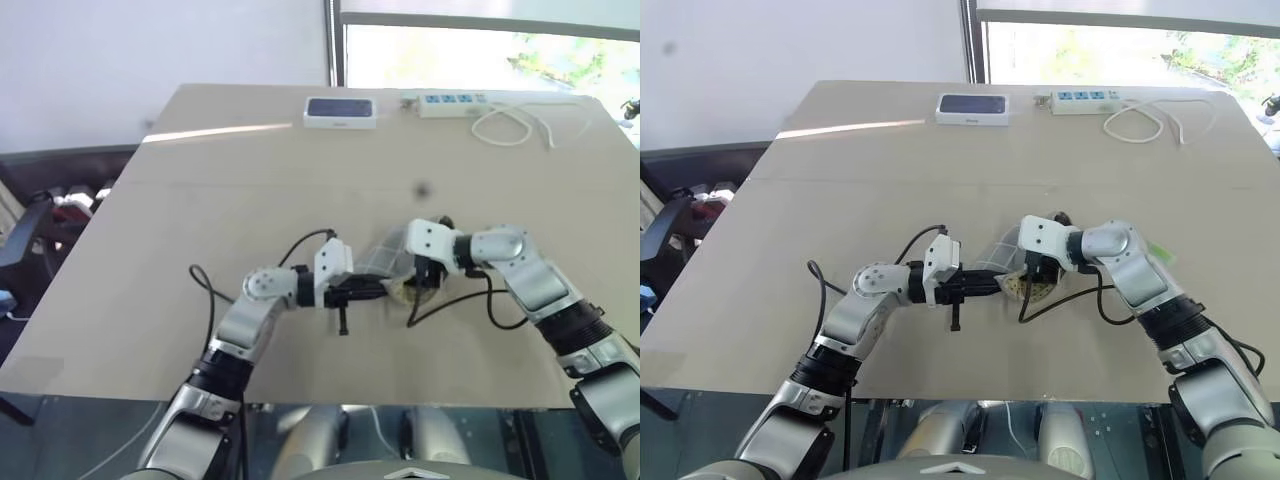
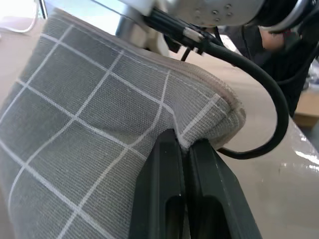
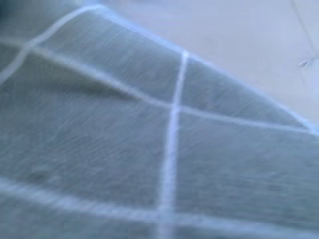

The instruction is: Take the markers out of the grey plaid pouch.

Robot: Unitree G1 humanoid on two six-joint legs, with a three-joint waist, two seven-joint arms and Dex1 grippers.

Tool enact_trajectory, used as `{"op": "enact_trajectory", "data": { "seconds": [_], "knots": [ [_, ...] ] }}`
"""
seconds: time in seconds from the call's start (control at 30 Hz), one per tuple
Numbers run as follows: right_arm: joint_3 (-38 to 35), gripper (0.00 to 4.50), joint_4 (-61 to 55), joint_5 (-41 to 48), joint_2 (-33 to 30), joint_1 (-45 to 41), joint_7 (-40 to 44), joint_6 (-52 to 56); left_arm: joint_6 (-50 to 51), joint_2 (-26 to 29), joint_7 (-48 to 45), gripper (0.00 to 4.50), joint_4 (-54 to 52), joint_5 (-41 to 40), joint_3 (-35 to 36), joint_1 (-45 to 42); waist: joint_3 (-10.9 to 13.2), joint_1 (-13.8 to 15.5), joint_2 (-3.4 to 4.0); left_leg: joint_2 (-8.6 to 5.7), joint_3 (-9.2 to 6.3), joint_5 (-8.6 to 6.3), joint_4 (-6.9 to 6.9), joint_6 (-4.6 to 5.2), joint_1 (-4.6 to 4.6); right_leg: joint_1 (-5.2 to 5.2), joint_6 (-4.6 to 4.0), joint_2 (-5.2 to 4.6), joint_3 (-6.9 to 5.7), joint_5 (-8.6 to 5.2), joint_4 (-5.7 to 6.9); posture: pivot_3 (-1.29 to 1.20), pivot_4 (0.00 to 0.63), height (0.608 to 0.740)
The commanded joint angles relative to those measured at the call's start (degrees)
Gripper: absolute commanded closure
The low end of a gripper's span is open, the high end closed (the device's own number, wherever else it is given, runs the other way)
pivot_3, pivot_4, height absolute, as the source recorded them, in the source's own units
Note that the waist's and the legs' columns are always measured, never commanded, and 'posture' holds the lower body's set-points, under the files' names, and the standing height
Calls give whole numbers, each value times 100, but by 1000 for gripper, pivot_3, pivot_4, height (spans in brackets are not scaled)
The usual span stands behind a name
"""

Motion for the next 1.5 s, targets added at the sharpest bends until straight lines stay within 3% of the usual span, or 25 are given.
{"op": "enact_trajectory", "data": {
  "seconds": [0.03,0.07,0.17,0.33,0.5,0.97,1.5],
  "knots": [
    [39,30,588,-69,259,-22,14,-392,-461,40,-163,4500,-89,167,-148,18,0,-22,1,3,2,0,-1,-1,3,0,-1,4,5,1,1,0,150,738],
    [44,30,698,-118,294,-28,39,-499,-500,44,-158,4500,-85,181,-149,34,-1,-23,2,4,2,1,-2,-1,6,0,-2,7,8,1,3,0,150,738],
    [72,795,952,-204,361,-43,95,-879,-530,40,-109,4500,-94,179,-126,70,-2,-18,3,6,2,1,-5,-2,11,0,-3,13,15,2,4,0,150,738],
    [4,3125,1042,-240,429,-34,149,-1129,-550,46,-1,4500,-80,178,-52,101,-4,-7,2,6,2,1,-5,-3,10,0,-3,37,19,2,1,0,150,738],
    [-164,4450,672,-241,374,145,126,-1304,-689,32,161,4500,97,284,49,53,-6,-2,3,7,4,0,-16,-4,38,7,-6,49,50,4,7,0,150,738],
    [-848,4450,-1529,28,-410,965,12,-610,-1275,135,480,4500,845,585,295,-189,0,24,11,7,10,0,-21,-4,-8,-43,-6,50,64,4,3,0,150,738],
    [-1445,4450,-2793,614,-1063,1152,90,887,7,132,-44,4500,781,-706,966,-485,1,23,9,7,9,0,-18,-4,-25,-49,-6,41,64,4,0,0,150,738]
  ]
}}
